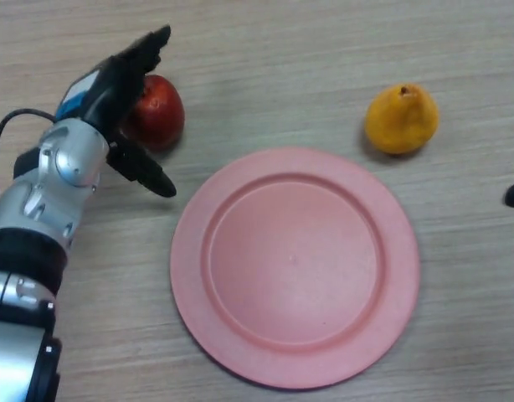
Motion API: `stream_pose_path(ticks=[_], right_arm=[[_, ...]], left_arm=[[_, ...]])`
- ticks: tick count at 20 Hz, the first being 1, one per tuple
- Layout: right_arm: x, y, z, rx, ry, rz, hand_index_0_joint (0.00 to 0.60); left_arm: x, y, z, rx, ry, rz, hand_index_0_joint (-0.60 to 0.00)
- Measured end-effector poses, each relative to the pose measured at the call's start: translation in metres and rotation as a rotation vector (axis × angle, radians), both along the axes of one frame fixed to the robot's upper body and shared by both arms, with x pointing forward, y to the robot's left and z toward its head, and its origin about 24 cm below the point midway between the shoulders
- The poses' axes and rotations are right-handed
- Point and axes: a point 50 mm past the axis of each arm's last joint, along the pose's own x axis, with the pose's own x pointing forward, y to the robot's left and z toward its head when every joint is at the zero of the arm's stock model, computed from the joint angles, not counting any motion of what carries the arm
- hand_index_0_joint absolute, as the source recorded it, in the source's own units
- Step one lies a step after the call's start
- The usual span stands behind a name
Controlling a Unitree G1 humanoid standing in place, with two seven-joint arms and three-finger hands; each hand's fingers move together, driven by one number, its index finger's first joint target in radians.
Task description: Pick up the red apple and place it on the plate
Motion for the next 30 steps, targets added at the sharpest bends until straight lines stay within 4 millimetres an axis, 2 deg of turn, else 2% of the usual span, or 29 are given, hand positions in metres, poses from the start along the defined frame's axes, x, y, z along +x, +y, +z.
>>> stream_pose_path(ticks=[1, 2, 3, 4, 5, 6, 10, 12, 13, 15, 16, 18, 20, 23, 25, 27, 30], right_arm=[[-0.001, -0.002, 0.0, -0.002, 0.002, -0.009, 0.0], [-0.001, -0.003, 0.0, -0.006, 0.004, -0.012, 0.0], [-0.002, -0.004, 0.0, -0.008, 0.003, -0.02, 0.0], [-0.002, -0.005, 0.0, -0.01, 0.004, -0.026, 0.0], [-0.003, -0.006, 0.0, -0.017, 0.008, -0.032, 0.0], [-0.003, -0.007, -0.001, -0.022, 0.011, -0.036, 0.0], [-0.003, -0.01, -0.002, -0.021, 0.02, -0.034, 0.0], [0.001, -0.01, -0.003, -0.02, 0.031, -0.031, 0.0], [0.004, -0.009, -0.004, -0.02, 0.042, -0.025, 0.0], [0.007, -0.001, -0.007, -0.034, 0.051, 0.016, 0.0], [0.009, 0.003, -0.008, -0.04, 0.055, 0.036, 0.0], [0.013, 0.006, -0.008, -0.042, 0.053, 0.056, 0.0], [0.015, 0.006, -0.008, -0.053, 0.05, 0.037, 0.0], [0.015, 0.007, -0.005, -0.047, 0.033, 0.041, 0.0], [0.015, 0.007, -0.004, -0.047, 0.029, 0.042, 0.0], [0.016, 0.007, -0.005, -0.046, 0.034, 0.041, 0.0], [0.017, 0.007, -0.005, -0.048, 0.037, 0.04, 0.0]], left_arm=[[0.001, 0.0, 0.002, -0.002, -0.002, 0.002, -0.051], [0.001, -0.001, 0.002, -0.004, -0.018, 0.001, -0.15], [0.001, -0.003, 0.003, 0.008, -0.041, -0.005, -0.3], [0.001, -0.003, 0.003, 0.044, -0.053, -0.009, -0.4], [0.001, -0.003, 0.002, 0.057, -0.077, -0.001, -0.544], [0.0, -0.002, 0.001, 0.056, -0.091, 0.009, -0.6], [-0.005, 0.0, 0.009, 0.187, -0.167, -0.016, -0.6], [-0.013, 0.005, 0.035, 0.248, -0.304, -0.001, -0.6], [-0.02, 0.006, 0.055, 0.246, -0.401, 0.012, -0.6], [-0.042, 0.005, 0.08, 0.216, -0.551, 0.01, -0.6], [-0.053, 0.003, 0.083, 0.223, -0.574, 0.0, -0.6], [-0.078, -0.007, 0.073, 0.274, -0.494, -0.084, -0.6], [-0.101, -0.018, 0.052, 0.317, -0.372, -0.177, -0.6], [-0.137, -0.039, 0.039, 0.336, -0.243, -0.38, -0.6], [-0.147, -0.043, 0.023, 0.371, -0.191, -0.433, -0.6], [-0.146, -0.043, 0.011, 0.429, -0.157, -0.429, -0.6], [-0.15, -0.046, 0.009, 0.4, -0.12, -0.456, -0.6]])
